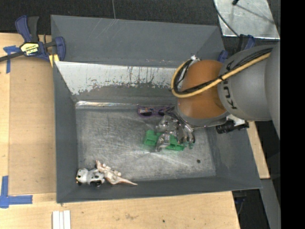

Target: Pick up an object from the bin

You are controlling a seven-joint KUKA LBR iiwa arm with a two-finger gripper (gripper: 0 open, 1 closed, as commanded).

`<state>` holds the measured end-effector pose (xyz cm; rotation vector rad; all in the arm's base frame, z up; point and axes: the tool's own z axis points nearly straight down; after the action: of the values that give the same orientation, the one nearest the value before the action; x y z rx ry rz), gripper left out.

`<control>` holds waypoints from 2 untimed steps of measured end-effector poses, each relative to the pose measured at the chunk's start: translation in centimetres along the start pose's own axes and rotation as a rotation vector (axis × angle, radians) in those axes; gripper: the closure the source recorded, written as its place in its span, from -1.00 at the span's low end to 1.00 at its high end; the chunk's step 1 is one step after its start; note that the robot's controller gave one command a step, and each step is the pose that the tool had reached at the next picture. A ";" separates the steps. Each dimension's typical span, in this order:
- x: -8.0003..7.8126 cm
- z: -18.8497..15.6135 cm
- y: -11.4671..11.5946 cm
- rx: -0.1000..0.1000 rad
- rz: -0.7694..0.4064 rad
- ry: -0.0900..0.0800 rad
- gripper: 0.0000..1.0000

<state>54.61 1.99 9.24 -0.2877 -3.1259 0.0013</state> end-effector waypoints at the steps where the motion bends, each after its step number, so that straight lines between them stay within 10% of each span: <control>1: 0.0 -2.2 0.0 0.000 0.000 0.003 1.00; 2: -0.1 -4.4 0.0 -0.001 0.000 -0.004 1.00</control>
Offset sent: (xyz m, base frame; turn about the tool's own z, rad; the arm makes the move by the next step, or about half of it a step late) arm -0.0001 0.0001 0.0043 0.0000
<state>54.74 1.99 13.67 -0.2878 -3.1298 -0.0004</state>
